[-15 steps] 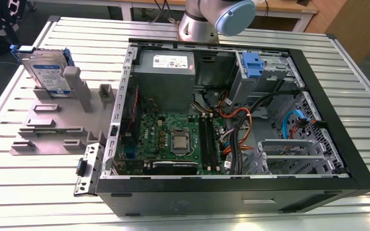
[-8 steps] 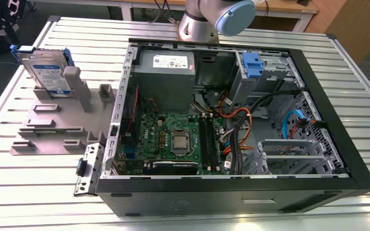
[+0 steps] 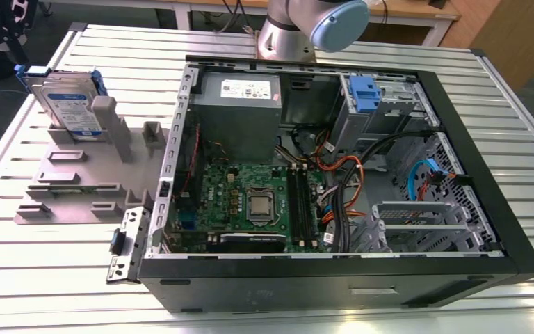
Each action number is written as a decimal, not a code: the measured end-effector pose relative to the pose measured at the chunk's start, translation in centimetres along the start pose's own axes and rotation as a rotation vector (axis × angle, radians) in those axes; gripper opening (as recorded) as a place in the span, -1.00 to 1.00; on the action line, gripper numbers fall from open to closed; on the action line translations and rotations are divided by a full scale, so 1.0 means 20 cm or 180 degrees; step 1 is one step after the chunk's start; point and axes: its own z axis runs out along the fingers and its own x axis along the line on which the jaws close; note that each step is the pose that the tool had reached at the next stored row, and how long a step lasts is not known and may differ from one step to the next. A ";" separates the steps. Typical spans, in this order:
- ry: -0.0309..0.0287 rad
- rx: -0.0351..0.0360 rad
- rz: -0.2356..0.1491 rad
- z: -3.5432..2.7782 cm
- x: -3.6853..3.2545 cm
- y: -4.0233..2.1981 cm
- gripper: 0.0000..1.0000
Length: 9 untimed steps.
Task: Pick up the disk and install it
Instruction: 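Pick up the disk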
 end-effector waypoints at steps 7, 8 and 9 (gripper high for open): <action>0.0002 0.0002 -0.0040 0.000 0.000 0.000 -0.79; 0.0002 0.0002 -0.0045 0.000 0.000 0.000 -0.79; 0.0002 0.0002 -0.0051 0.000 0.000 0.000 -0.79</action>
